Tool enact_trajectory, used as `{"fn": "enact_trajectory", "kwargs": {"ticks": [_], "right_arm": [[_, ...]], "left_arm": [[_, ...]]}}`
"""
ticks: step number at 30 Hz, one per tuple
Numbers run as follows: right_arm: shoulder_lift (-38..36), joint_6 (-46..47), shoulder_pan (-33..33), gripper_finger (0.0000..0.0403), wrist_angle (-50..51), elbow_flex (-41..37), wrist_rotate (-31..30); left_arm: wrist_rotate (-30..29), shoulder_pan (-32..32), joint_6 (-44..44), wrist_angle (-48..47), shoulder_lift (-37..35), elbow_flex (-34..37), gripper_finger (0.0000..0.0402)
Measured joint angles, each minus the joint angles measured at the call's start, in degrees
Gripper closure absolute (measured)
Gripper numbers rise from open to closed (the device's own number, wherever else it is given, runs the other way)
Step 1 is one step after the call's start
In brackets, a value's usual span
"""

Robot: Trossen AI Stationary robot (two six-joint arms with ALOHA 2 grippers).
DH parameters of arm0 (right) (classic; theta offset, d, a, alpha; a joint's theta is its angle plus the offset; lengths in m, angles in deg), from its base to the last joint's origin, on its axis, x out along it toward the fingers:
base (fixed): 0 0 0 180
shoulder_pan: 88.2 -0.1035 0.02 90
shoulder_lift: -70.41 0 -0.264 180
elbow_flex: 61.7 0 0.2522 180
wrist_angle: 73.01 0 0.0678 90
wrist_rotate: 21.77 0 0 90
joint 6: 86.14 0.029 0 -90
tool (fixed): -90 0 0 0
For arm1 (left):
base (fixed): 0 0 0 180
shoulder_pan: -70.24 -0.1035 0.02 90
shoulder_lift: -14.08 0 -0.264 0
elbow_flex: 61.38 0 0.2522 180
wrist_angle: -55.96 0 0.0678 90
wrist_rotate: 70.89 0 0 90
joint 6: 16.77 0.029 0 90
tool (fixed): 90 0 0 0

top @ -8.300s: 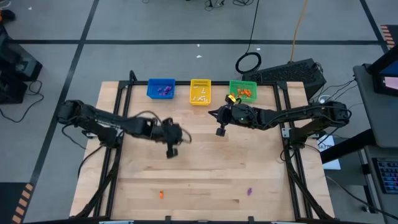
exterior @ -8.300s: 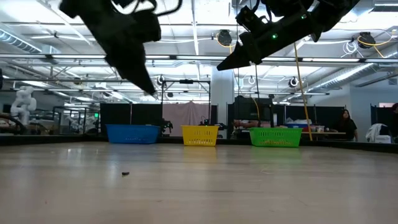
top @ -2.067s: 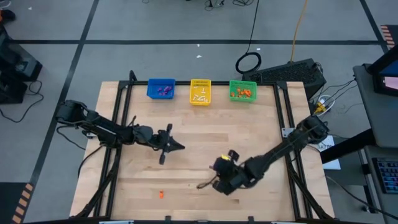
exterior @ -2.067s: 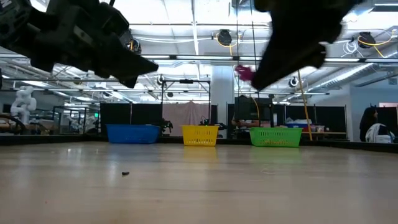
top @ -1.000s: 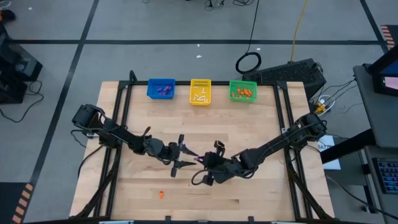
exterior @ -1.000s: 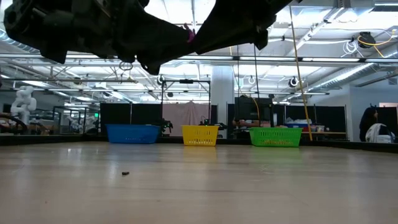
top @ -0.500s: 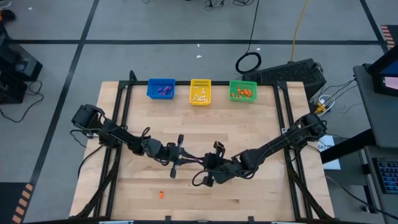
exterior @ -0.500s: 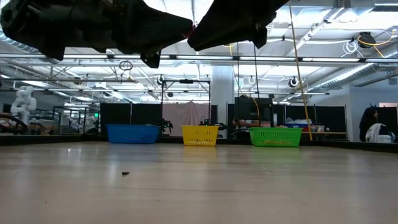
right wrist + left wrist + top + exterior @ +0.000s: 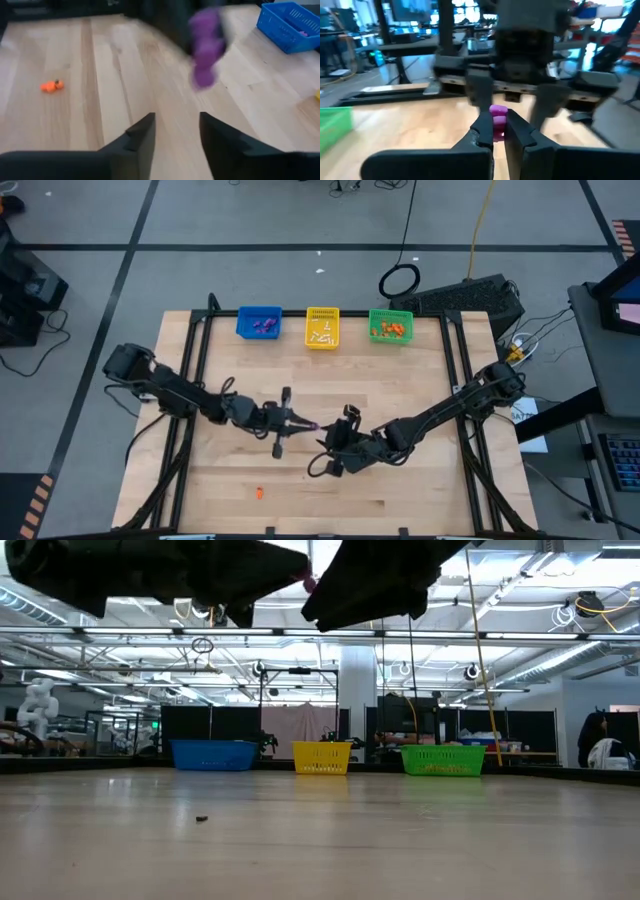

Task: Sort Halloween decoration
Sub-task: Put the violet skeleton toy into the blue bin

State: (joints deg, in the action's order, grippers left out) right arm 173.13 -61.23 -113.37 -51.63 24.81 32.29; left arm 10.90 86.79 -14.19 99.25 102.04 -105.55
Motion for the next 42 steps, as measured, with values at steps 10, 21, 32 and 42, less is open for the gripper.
{"fn": "enact_trajectory", "kwargs": {"ticks": [10,21,32,42], "right_arm": [[-0.2,-8.0,1.8,0.0251,5.5,0.0,0.1],[-0.2,-25.8,13.7,0.0394,-0.9,-1.1,14.1],[-0.2,-35.4,26.0,0.0402,-13.9,-2.4,28.4],[-0.2,-38.2,27.5,0.0402,-22.0,-7.4,30.2]], "left_arm": [[-3.4,-9.9,1.7,-36.8,-22.0,-2.3,0.0392],[-4.4,-36.6,2.9,-88.3,-24.1,-23.3,0.0392],[1.5,-60.5,11.7,-98.4,-4.7,-35.2,0.0392],[3.9,-72.5,15.9,-98.3,13.3,-42.5,0.0392]]}}
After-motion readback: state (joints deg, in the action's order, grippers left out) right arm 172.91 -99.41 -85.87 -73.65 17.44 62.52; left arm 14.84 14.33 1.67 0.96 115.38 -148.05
